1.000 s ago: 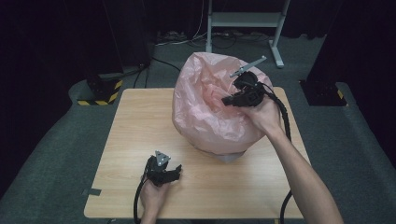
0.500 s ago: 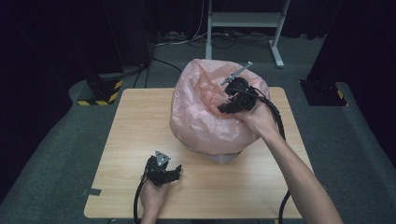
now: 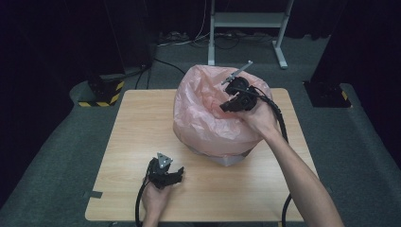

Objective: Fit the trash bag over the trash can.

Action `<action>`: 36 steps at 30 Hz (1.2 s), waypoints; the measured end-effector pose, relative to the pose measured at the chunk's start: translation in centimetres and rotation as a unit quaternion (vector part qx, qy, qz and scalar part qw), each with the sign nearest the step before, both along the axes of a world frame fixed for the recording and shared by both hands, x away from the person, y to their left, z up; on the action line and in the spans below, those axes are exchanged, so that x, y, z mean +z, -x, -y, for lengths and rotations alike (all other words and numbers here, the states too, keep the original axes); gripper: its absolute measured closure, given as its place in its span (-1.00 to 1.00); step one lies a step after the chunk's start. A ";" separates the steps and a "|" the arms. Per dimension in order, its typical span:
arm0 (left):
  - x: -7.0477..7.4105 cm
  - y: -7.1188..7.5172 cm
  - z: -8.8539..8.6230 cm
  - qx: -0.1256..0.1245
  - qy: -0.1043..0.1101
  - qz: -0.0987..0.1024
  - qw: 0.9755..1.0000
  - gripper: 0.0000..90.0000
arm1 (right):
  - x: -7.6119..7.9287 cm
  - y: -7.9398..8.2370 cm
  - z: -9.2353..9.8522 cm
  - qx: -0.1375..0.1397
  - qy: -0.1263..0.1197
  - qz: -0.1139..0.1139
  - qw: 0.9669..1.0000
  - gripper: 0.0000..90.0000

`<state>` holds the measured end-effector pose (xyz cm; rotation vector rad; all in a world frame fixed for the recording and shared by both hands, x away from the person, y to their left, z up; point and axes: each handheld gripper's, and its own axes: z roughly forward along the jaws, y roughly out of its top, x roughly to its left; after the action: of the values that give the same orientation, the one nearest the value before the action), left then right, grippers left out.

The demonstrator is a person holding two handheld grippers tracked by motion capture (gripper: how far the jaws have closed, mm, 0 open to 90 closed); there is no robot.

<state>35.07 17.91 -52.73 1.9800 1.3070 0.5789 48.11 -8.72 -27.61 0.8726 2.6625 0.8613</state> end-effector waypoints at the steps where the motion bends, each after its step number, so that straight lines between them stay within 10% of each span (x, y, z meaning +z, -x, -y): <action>1: 0.0 0.0 0.0 0.000 0.000 0.000 1.000 -0.45 | -0.2 0.0 -0.1 0.000 0.005 -0.003 1.000 0.97; 17: 0.0 0.0 0.0 0.000 0.000 0.000 1.000 -0.45 | 0.2 0.3 0.4 -0.013 -0.021 0.011 1.000 0.73; 25: 0.0 0.0 0.0 -0.001 -0.001 0.001 1.000 -0.44 | -1.2 0.5 -0.2 0.001 0.026 -0.013 1.000 0.93; 36: 0.0 0.0 0.0 0.001 -0.001 0.001 1.000 -0.44 | 1.1 1.0 0.9 -0.015 -0.056 0.035 0.998 0.46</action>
<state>35.09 17.93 -52.73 1.9797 1.3069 0.5823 47.15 -9.59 -26.54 0.8884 2.5565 1.0242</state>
